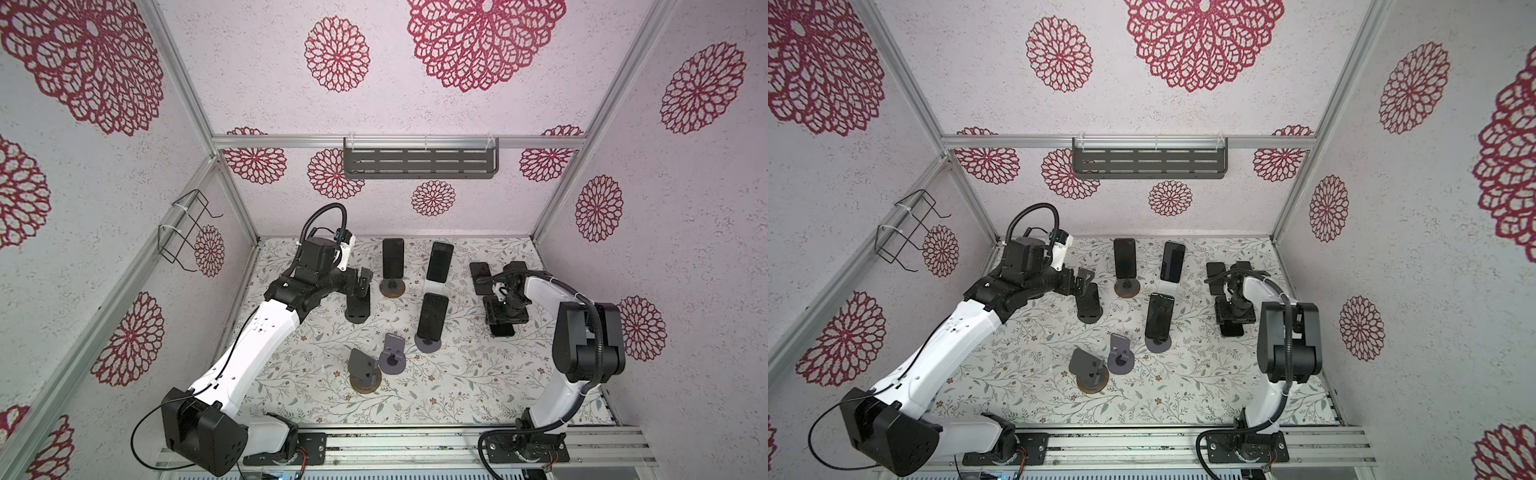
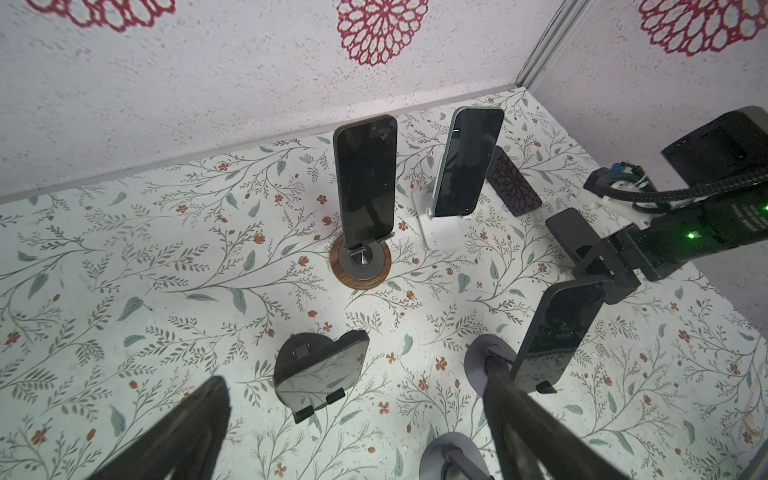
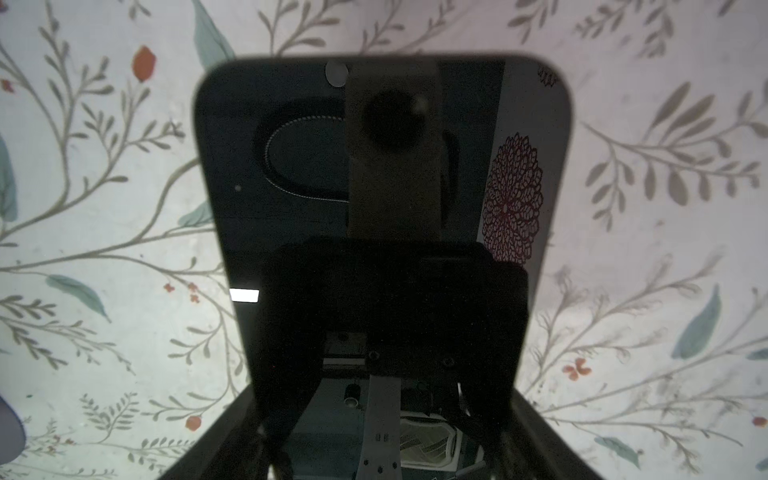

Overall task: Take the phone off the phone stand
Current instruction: 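Lower the phone flat beside the first phone and open the right gripper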

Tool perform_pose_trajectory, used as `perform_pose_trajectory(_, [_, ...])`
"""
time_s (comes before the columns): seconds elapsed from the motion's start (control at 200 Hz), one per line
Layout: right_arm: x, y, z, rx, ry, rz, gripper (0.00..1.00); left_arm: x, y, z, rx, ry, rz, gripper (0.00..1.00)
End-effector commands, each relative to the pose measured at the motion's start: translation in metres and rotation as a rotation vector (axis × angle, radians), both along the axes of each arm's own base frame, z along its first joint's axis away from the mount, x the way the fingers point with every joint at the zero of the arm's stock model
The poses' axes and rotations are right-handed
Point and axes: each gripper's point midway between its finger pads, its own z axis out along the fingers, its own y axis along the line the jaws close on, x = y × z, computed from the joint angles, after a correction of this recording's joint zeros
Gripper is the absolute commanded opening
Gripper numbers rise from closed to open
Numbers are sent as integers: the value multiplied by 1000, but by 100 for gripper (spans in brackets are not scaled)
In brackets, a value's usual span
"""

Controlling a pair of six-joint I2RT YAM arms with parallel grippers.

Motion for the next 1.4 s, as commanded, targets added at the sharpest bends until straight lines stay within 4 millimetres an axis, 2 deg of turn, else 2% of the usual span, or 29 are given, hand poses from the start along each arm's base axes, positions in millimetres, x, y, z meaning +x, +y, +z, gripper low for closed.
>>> perform_pose_trajectory(0.0, [15,6,6,39,-36,21,0,1,5,5,19,-34,-2,99])
perform_pose_trajectory(0.17, [20,2,-4,14,-27,26,2,1,6,5,22,-38,2,99])
perform_pose_trajectory(0.465, [25,-4,-12,-24,-18,18,11,1,7,5,23,-46,2,98])
perform_pose_trajectory(0.59, [26,-7,-15,-38,-17,12,23,1,7,5,28,-47,3,99])
perform_pose_trajectory(0.801, [27,-5,-19,-28,-13,11,31,1,7,5,30,-47,3,99])
perform_pose_trajectory(0.846, [27,-4,-20,-22,-13,10,36,1,7,5,30,-48,2,98])
perform_pose_trajectory(0.951, [27,-3,-21,-15,-13,10,38,1,7,4,32,-47,1,99])
perform_pose_trajectory(0.971, [27,-3,-21,-14,-13,11,50,1,7,5,32,-48,2,99])
perform_pose_trajectory(0.986, [27,-3,-21,-14,-14,11,53,1,7,4,33,-46,1,99])
perform_pose_trajectory(1.211, [26,-2,-22,-12,-11,10,56,1,7,3,34,-42,1,99])
perform_pose_trajectory(1.221, [25,-2,-22,-11,-10,11,62,1,7,3,35,-42,-1,99])
perform_pose_trajectory(1.226, [26,-2,-22,-11,-10,11,69,1,7,3,35,-43,-1,99])
perform_pose_trajectory(1.251, [26,-2,-22,-11,-11,12,73,1,7,4,34,-43,0,99])
perform_pose_trajectory(1.391, [25,-2,-23,-7,-6,14,73,1,7,3,34,-41,-3,99])
